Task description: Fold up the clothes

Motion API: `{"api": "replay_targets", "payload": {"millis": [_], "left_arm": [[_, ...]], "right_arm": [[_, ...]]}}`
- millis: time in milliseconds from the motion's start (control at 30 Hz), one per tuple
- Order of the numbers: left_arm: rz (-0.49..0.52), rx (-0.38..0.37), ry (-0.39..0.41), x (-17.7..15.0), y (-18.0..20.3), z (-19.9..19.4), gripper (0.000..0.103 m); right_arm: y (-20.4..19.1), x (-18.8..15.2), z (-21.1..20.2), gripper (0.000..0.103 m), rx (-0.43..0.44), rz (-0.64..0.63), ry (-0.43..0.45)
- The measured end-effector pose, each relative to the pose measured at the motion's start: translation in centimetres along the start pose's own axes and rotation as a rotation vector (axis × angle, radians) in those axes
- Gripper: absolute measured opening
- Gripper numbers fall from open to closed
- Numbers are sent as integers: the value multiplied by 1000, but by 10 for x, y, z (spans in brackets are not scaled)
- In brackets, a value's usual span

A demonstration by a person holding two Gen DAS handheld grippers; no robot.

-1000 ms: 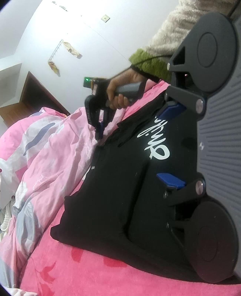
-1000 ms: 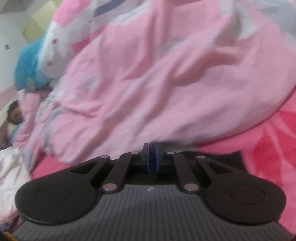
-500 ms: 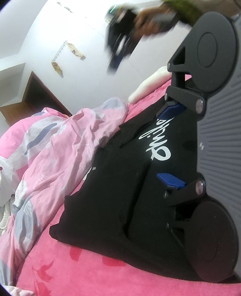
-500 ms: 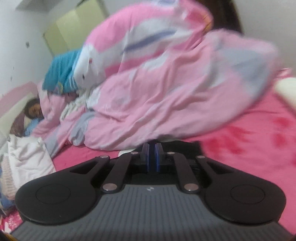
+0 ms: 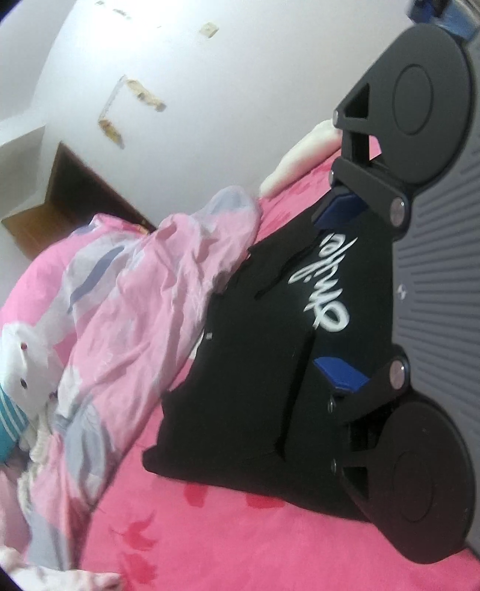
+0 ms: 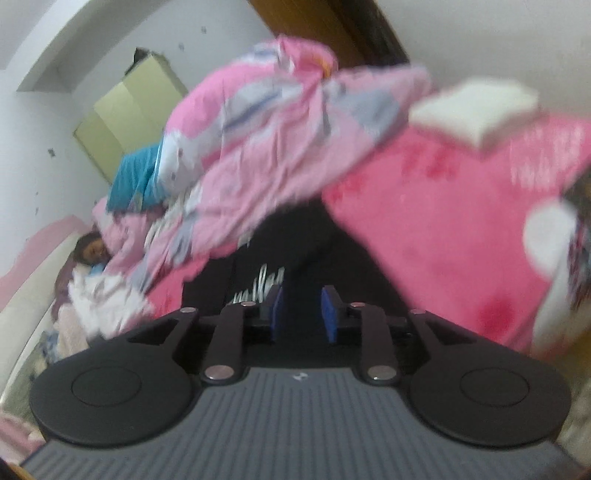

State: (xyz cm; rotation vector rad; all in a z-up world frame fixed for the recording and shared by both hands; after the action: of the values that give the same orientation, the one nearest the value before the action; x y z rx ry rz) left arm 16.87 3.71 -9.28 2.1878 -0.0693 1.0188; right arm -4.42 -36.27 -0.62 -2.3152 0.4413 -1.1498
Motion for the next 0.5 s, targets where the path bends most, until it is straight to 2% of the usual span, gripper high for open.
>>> {"api": "replay_targets", "payload": {"millis": [133,267,400,433,500], "left_arm": [[134,59,-62,-20,30,-34,89],[241,157,-104,-53,54,-62,95],[327,330,-77,-87,70,-77,100],[338,369,-62,-93,73,-79,101],[346,418,-52,-105,78,-80,103]], "right_arm": [[1,-52,38,25,51,24,-100],[-16,-80,74,28,87,-12,-172],[-38,-91,104,42,0,-164,-188],[-44,-93,111,42,-31,-208,-188],[-54,-97,119,49,-63,-273,-173]]}}
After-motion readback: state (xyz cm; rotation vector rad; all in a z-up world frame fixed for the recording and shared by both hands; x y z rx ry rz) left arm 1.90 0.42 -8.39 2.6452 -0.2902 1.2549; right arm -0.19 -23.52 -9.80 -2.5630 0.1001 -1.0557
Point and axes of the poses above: each gripper's, at about its wrist camera, not at the fingertips, and z roughly the way its jaws point, y to its right, x to its top, the point moved 6 cm from there along z, roughly the way its jaws point, and after that the axes turned 4 degrees about -y, right-handed, at the moved point
